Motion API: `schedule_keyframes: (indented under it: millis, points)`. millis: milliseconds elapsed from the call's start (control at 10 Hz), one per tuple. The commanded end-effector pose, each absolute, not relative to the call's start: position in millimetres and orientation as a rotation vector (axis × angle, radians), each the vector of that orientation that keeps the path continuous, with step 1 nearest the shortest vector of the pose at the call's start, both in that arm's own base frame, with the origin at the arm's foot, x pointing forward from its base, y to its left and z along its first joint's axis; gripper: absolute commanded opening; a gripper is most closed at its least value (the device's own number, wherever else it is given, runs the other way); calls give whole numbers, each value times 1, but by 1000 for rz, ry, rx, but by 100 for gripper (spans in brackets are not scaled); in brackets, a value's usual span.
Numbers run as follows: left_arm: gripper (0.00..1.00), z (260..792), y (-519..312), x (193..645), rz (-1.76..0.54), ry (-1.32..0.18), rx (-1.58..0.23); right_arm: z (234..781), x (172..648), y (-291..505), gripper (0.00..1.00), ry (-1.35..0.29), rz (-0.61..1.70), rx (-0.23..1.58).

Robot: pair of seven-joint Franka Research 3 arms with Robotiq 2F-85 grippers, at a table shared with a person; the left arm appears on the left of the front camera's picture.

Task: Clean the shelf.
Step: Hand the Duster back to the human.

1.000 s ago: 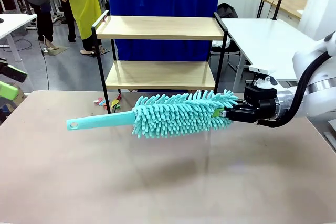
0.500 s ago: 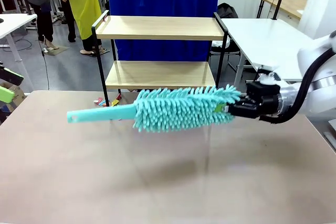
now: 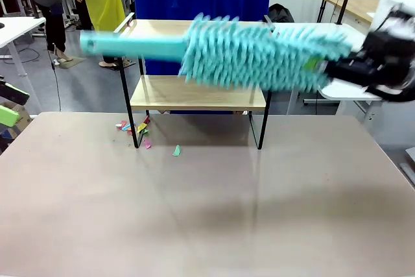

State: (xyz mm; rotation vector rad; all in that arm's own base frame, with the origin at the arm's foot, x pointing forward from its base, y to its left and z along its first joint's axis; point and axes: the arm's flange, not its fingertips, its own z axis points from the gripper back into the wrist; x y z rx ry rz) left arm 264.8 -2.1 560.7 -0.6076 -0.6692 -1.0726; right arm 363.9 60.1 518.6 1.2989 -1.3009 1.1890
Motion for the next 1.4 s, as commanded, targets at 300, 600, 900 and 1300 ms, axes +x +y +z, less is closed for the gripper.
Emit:
schedule_keyframes:
  millis: [300,600,900,1300]
  points:
    - [100,561,-2,267,-1093,-686,-627,562,356,-25,17,-1725,622,845]
    - [100,561,-2,267,-1093,-686,-627,558,358,-82,17,-1759,339,541]
    - [100,561,-2,267,-1093,-686,-627,537,364,-113,17,-1705,199,395]
    - [100,561,-2,267,-1093,-686,-627,451,392,-126,17,-1481,101,319]
